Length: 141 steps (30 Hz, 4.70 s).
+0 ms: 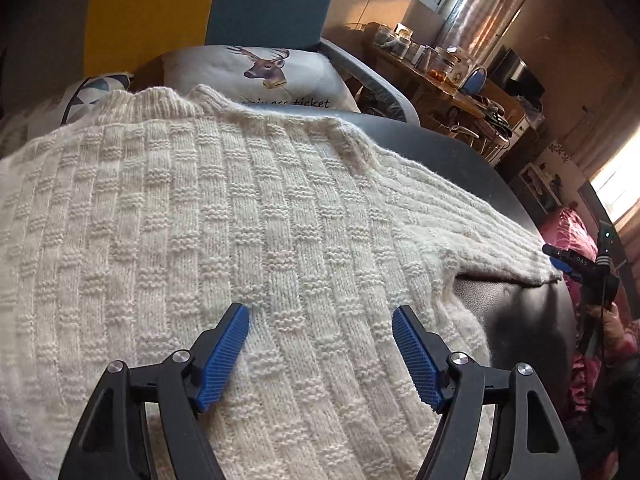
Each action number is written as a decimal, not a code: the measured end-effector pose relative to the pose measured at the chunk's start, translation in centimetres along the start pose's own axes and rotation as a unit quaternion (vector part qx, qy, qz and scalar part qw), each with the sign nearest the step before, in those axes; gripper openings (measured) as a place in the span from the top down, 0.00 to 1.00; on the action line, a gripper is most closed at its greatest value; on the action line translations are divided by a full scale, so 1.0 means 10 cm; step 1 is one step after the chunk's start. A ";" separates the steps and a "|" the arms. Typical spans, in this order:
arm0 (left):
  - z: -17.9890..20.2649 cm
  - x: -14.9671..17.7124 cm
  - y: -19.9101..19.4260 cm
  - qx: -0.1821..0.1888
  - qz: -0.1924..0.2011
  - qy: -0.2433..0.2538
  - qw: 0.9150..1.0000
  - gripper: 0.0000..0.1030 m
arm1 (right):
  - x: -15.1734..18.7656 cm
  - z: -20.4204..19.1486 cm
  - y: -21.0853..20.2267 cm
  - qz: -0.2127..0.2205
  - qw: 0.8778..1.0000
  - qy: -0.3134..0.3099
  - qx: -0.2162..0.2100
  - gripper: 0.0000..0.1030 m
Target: Fold clothes
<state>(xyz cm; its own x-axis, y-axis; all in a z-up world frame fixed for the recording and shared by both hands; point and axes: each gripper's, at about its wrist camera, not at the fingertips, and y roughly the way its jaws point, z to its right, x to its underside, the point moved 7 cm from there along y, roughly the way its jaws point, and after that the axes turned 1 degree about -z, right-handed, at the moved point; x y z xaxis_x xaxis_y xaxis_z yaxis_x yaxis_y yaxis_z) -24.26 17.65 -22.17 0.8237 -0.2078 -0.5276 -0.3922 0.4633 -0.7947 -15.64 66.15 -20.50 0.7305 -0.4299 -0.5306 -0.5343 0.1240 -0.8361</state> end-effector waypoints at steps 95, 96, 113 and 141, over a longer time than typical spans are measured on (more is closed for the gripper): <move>-1.20 1.94 -2.05 -0.070 0.059 -0.138 0.986 0.42 | 2.99 -3.53 -1.30 -0.101 0.896 -0.390 -0.185 0.10; -1.22 2.04 -2.04 -0.080 0.051 -0.133 0.987 0.42 | 3.05 -3.46 -1.25 -0.104 0.897 -0.398 -0.164 0.10; -1.65 2.85 -2.72 -0.033 0.028 -0.175 0.984 0.36 | 3.09 -3.73 -1.51 -0.073 0.896 -0.387 -0.204 0.08; -1.44 2.91 -2.59 -0.029 -0.038 -0.194 0.980 0.84 | 3.05 -3.73 -1.09 -0.069 0.905 -0.384 -0.167 0.00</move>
<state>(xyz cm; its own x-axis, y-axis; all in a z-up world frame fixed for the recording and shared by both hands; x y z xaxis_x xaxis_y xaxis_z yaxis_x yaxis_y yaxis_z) 4.01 -12.80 -21.25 0.9403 0.1085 -0.3224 -0.3380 0.4065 -0.8488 -3.33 18.36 -22.36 0.8117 0.3445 -0.4716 -0.4199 -0.2170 -0.8812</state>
